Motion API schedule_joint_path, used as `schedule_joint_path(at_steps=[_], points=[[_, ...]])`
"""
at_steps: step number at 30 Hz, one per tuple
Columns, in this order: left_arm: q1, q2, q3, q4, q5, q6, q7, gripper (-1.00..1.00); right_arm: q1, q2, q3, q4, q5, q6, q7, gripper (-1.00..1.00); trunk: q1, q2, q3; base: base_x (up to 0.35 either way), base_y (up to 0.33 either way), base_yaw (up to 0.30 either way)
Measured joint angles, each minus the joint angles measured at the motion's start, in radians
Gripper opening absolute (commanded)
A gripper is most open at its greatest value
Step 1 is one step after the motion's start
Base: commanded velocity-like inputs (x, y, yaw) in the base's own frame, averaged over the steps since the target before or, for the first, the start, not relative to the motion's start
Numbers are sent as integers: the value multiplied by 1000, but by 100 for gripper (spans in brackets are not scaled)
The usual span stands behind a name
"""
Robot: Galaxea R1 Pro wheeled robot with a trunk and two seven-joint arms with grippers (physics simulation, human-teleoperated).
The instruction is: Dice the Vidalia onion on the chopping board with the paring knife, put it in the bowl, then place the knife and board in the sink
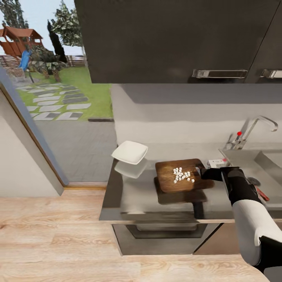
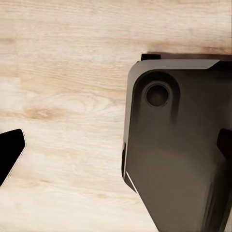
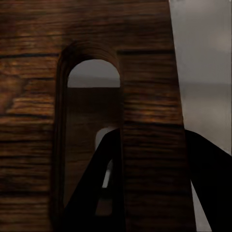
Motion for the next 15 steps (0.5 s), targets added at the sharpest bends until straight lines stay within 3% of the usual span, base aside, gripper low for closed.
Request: schedule_joint_path(at_steps=[10,15], points=[[0,0,1,0,0,0,-1,100,0,0,-1,0,1,0,0,-100,0,0,16,4,268,0],[0,0,1,0,0,0,0,100,0,0,-2,0,-2,1,0,-100,0,0,24,33,67,0]])
